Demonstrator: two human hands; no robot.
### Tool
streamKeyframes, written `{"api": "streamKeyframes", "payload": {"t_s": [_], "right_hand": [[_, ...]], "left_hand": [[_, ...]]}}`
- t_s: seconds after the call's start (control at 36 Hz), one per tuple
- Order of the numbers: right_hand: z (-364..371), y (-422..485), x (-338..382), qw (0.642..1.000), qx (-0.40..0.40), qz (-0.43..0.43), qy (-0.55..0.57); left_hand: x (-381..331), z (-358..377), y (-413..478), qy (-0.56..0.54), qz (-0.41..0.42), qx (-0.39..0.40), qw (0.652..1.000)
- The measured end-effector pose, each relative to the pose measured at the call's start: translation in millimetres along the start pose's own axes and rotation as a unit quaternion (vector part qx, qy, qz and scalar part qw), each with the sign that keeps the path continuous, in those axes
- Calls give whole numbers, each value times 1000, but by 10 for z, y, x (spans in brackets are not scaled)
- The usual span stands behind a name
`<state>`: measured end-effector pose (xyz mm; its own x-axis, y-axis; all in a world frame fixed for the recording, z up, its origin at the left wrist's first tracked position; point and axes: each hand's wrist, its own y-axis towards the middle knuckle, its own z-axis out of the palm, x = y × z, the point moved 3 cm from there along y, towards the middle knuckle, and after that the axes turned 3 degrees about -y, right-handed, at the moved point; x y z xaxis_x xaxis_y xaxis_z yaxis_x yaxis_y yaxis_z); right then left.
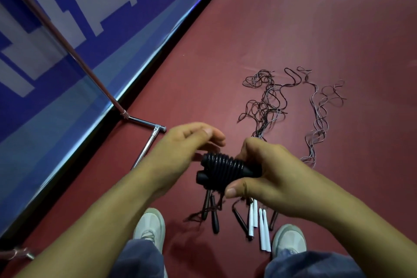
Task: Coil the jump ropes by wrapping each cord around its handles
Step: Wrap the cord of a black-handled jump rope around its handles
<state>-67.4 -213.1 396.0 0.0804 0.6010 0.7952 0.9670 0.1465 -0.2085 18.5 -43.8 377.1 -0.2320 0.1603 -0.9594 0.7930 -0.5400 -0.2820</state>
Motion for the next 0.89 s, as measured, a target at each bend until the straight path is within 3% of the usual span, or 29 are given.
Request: {"api": "streamKeyframes", "payload": {"t_s": [0.06,0.11,0.19,0.25,0.42,0.56,0.81,0.89], "right_hand": [[-7,14,-14,1000,-11,9,-13],[-2,36,-29,999,-31,10,-24],[10,64,-47,998,-57,12,-35],[19,70,-37,998,-64,11,-23],[-6,73,-44,995,-92,23,-11],[-21,95,53,993,-72,57,-69],[-35,74,99,998,-37,42,-35],[-33,59,106,999,-12,44,-26]], "left_hand": [[-171,14,-113,-31,18,49,998],[-207,98,-218,73,49,98,991],[-199,177,-247,203,105,52,972],[-192,179,-237,219,115,32,968],[-119,216,-253,190,76,28,978],[-156,220,-278,85,67,-8,994],[-247,274,-276,22,67,94,993],[-259,271,-260,56,76,94,991]]}}
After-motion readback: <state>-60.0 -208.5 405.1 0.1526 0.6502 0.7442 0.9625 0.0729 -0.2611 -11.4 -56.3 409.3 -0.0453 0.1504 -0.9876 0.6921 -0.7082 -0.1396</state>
